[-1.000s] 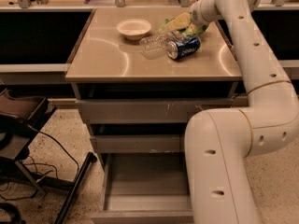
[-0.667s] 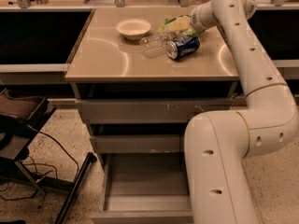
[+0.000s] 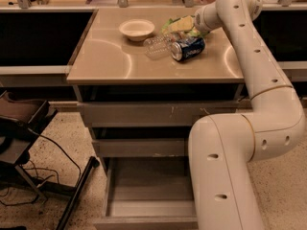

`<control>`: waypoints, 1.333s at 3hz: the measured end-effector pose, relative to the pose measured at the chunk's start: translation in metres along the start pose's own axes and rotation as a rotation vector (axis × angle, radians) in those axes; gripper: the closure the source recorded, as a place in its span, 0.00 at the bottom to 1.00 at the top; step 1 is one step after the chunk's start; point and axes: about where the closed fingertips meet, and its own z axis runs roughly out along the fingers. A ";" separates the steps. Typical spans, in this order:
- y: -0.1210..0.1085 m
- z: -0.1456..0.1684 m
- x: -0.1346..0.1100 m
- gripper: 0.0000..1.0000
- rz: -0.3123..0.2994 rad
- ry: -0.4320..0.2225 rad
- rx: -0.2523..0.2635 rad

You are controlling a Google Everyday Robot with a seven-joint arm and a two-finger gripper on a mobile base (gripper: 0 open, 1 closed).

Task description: Place green rice chip bag into bottom drawer

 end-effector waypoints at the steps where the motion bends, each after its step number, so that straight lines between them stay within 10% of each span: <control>1: 0.004 0.017 -0.004 0.00 0.012 0.008 0.059; 4: 0.004 0.019 -0.002 0.65 0.025 0.012 0.059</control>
Offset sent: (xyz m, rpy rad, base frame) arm 0.0091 0.0068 -0.0041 -0.0167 0.0027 -0.0356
